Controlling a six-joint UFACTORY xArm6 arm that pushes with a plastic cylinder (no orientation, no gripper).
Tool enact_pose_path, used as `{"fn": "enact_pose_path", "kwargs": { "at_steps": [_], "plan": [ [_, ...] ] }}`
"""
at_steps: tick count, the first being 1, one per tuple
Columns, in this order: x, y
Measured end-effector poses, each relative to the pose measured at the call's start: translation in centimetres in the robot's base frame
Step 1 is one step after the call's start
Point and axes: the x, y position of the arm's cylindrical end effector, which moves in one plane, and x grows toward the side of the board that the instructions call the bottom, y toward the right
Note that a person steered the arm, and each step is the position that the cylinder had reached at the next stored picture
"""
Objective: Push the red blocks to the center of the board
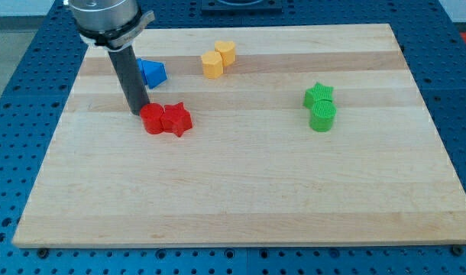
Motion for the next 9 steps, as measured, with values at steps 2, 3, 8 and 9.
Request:
{"fn": "enact_pose_path", "kwargs": {
  "at_steps": [2,3,8,9],
  "plan": [
    [0.1,-2.7],
    [0.9,-3.9],
    [2.0,6.7],
    [2.0,10.5]
  ]
}}
